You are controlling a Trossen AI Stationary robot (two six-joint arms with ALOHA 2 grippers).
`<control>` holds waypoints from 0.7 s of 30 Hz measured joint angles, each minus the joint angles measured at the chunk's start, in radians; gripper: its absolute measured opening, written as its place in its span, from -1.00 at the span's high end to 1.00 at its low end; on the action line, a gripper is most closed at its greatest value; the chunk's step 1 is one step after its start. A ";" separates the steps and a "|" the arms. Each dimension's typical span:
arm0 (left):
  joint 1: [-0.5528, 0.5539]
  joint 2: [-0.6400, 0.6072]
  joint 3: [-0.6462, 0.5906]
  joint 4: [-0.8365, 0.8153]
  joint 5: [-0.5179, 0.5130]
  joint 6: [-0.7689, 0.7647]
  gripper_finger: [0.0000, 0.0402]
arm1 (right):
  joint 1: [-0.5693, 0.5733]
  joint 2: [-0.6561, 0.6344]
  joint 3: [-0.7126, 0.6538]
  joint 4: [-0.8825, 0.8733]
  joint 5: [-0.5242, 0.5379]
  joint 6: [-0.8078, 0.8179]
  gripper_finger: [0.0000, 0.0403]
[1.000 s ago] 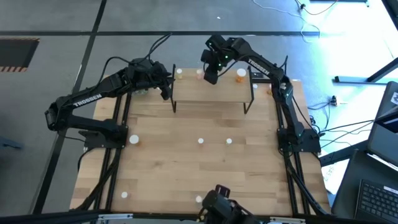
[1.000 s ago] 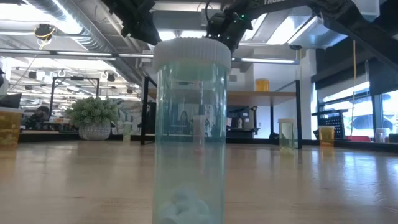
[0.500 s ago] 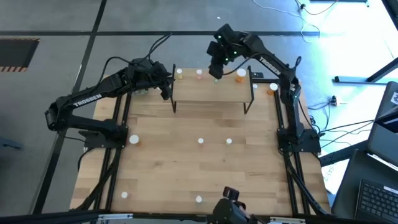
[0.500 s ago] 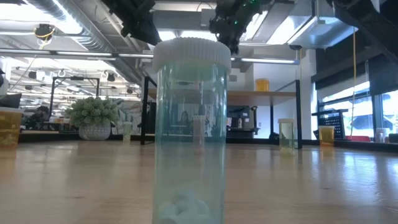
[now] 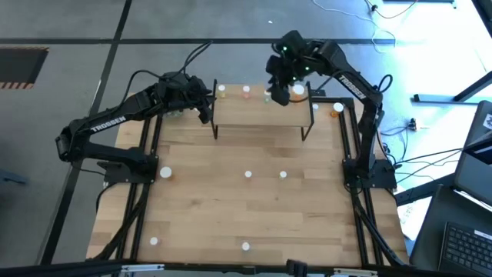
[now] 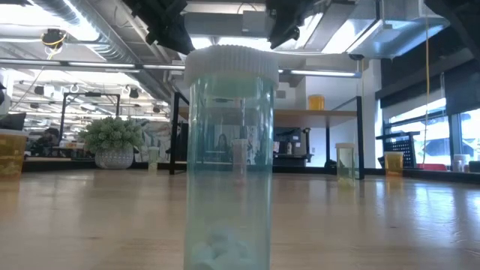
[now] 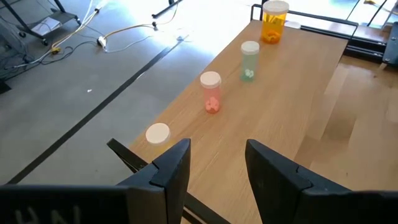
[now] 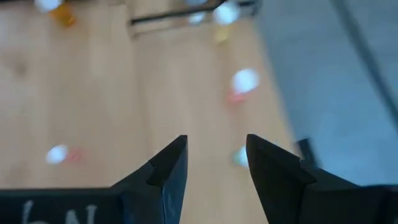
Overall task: Pick and place medicine bottles onto shelf by color
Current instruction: Adjust the pill bottles on the shelf
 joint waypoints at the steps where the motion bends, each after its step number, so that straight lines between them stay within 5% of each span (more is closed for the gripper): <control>1: 0.000 0.000 0.000 0.000 0.000 0.000 0.26 | 0.004 0.001 0.000 -0.026 -0.026 -0.002 0.18; 11: 0.000 0.000 0.000 0.000 0.000 0.001 0.26 | 0.027 0.005 -0.157 -0.052 -0.067 0.025 0.17; 21: 0.000 0.000 0.000 0.000 0.000 0.002 0.26 | 0.050 0.006 -0.424 0.219 -0.006 0.027 0.18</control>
